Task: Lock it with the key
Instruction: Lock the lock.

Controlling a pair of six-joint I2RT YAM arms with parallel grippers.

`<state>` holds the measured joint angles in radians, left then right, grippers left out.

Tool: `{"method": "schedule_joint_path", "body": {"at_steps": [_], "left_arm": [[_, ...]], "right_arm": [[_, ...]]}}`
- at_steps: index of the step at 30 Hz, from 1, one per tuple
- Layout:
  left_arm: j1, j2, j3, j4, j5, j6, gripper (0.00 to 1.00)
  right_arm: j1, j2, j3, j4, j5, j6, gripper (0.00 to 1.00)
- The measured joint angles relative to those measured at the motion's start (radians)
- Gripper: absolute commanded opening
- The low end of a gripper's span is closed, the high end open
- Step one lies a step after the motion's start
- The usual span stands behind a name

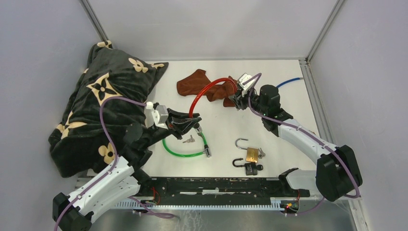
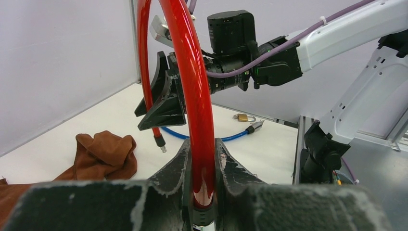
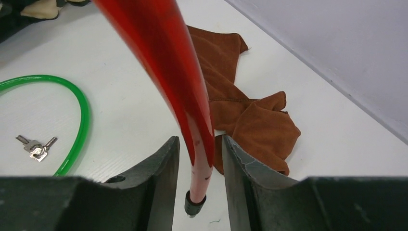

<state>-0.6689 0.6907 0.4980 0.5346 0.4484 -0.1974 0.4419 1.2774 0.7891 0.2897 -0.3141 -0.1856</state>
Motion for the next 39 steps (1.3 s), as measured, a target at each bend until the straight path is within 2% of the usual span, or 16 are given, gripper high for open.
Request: {"method": "schedule_joint_path", "body": {"at_steps": [1,3,8,12,14,20,23,27,30,36,39], "left_arm": [[0.0,-0.002,0.0,0.0,0.0,0.0,0.02],[0.0,-0.005,0.0,0.0,0.0,-0.001,0.02],[0.0,-0.012,0.0,-0.001,-0.003,-0.003,0.02],[0.0,-0.019,-0.042,0.003,-0.041,-0.002,0.19],[0.0,-0.021,-0.091,0.01,-0.09,0.0,0.22],[0.001,-0.013,-0.203,0.003,-0.19,0.032,0.27],[0.002,-0.013,-0.206,0.004,-0.222,0.054,0.31],[0.002,-0.009,-0.206,0.015,-0.249,0.101,0.41],[0.002,0.002,-0.206,0.014,-0.259,0.124,0.43],[0.005,0.019,-0.206,0.014,-0.261,0.142,0.53],[0.006,0.036,-0.211,0.016,-0.255,0.144,0.54]], "right_arm": [[0.0,0.002,-0.002,0.003,0.001,0.007,0.26],[-0.002,0.002,-0.008,0.013,0.003,0.018,0.0],[-0.004,-0.003,-0.01,0.011,-0.001,0.056,0.0],[-0.003,-0.043,0.007,-0.039,-0.002,0.111,0.0],[0.001,-0.072,0.043,-0.086,0.014,0.131,0.0],[0.046,-0.134,0.188,-0.254,0.166,0.148,0.0],[0.069,-0.134,0.241,-0.34,0.239,0.148,0.0],[0.108,-0.134,0.301,-0.455,0.334,0.158,0.0],[0.153,-0.13,0.356,-0.536,0.411,0.163,0.0],[0.248,-0.114,0.444,-0.609,0.526,0.153,0.0],[0.287,-0.105,0.472,-0.622,0.573,0.143,0.0]]}}
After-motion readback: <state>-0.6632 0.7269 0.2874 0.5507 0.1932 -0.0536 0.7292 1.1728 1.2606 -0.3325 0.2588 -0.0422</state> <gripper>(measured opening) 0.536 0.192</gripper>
